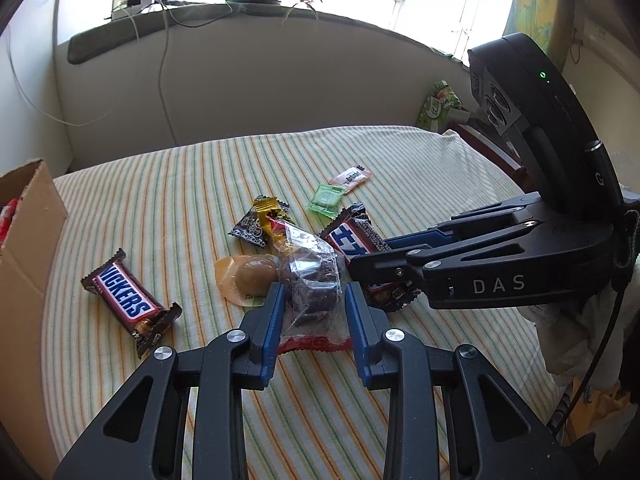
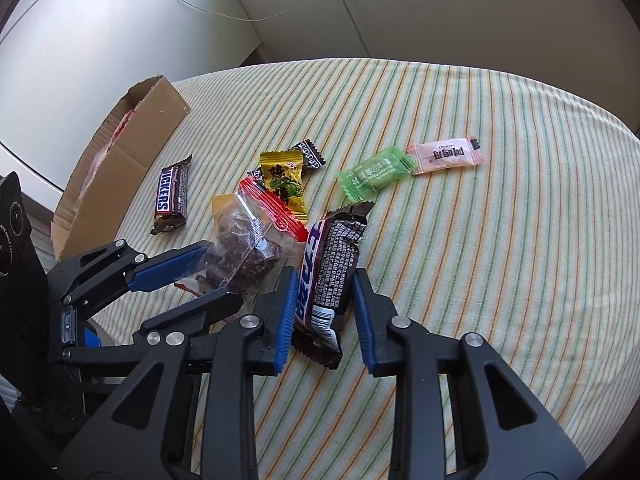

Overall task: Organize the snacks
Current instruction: 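Grasp the bagged dark pastry with the left tool while the right tool grasps a Snickers bar, then carry the pastry into the box with the left tool while the right tool carries the Snickers there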

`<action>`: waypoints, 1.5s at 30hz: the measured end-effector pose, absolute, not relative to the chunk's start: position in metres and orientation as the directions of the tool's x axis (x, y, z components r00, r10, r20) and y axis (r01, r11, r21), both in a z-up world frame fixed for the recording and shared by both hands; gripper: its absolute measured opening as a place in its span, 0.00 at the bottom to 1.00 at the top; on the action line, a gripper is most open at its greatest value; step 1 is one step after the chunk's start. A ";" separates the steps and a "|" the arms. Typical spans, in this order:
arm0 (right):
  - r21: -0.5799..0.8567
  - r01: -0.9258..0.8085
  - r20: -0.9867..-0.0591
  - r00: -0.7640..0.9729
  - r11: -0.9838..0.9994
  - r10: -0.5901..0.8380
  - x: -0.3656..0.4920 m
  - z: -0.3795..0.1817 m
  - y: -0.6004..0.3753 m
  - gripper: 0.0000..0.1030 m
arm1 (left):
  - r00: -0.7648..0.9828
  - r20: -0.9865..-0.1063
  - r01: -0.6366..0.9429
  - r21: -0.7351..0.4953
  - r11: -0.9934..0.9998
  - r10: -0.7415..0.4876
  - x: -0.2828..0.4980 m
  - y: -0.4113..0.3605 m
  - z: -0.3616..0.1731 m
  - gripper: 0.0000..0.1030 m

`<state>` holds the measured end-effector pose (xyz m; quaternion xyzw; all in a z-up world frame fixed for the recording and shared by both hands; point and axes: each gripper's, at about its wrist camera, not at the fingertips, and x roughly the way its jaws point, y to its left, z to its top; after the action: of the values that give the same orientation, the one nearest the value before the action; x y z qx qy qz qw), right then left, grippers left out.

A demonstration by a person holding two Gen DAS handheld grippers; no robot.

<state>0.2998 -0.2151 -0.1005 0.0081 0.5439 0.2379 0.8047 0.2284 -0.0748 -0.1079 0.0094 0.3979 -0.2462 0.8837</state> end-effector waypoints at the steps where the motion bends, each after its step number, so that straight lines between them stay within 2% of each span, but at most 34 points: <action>1: 0.269 -0.377 -0.870 0.299 0.886 0.391 0.299 -0.100 -0.215 0.26 | 0.564 -0.705 0.443 -0.180 0.878 -0.430 0.228 -0.074 -0.107 0.28; 5: 0.264 -0.375 -0.860 0.326 0.888 0.393 0.293 -0.090 -0.216 0.20 | 0.584 -0.683 0.434 -0.193 0.880 -0.438 0.225 -0.063 -0.098 0.28; 12: 0.242 -0.398 -0.836 0.377 0.885 0.399 0.285 -0.062 -0.212 0.20 | 0.651 -0.627 0.395 -0.203 0.896 -0.428 0.219 -0.035 -0.074 0.28; 25: 0.238 -0.494 -0.789 0.403 0.836 0.463 0.286 -0.023 -0.153 0.20 | 0.788 -0.513 0.248 -0.241 0.938 -0.340 0.217 0.041 -0.033 0.28; 36: 0.242 -0.604 -0.767 0.360 0.760 0.531 0.278 -0.011 -0.085 0.20 | 0.846 -0.481 0.103 -0.277 0.955 -0.231 0.213 0.105 -0.025 0.28; 45: 0.271 -0.675 -0.755 0.293 0.686 0.587 0.264 -0.008 -0.037 0.20 | 0.856 -0.487 0.015 -0.311 0.950 -0.172 0.214 0.147 -0.029 0.28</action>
<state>0.2645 -0.0371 -0.0075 -0.0496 0.4458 0.3932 0.8027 0.2140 0.1465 -0.0292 -0.1495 0.2637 -0.0491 0.9517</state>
